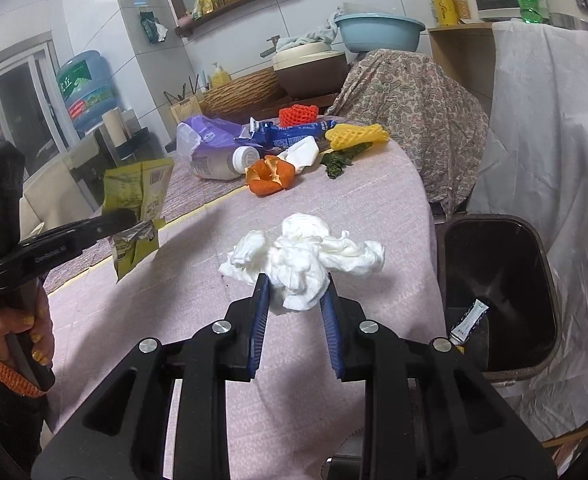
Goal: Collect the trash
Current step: 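Lift the tissue with the right tool while the left tool grasps the yellow snack bag, then drop the tissue and snack bag into the bin from both tools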
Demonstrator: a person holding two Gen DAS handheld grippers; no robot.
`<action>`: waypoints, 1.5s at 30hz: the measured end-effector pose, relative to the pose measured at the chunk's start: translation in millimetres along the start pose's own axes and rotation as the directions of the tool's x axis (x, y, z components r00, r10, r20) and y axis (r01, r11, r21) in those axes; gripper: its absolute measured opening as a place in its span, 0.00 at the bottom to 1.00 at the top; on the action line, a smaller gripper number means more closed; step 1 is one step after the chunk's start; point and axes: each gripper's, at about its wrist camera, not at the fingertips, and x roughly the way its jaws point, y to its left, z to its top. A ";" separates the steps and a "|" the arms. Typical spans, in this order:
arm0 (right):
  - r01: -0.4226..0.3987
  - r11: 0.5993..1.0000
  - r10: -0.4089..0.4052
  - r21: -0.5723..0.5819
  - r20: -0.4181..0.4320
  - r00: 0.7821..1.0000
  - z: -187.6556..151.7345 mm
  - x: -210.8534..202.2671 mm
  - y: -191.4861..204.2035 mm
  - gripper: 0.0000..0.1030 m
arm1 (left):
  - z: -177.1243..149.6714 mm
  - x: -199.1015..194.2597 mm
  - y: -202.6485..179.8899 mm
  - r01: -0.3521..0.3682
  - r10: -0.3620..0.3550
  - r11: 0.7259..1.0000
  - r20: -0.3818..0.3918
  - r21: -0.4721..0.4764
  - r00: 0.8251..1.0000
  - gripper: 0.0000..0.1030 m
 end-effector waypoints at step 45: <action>0.397 0.893 -0.352 0.215 -0.219 0.910 -46.1 96.3 -224.3 0.64 | 66.8 132.6 -245.4 0.404 -0.375 0.891 -0.166 0.209 0.912 0.07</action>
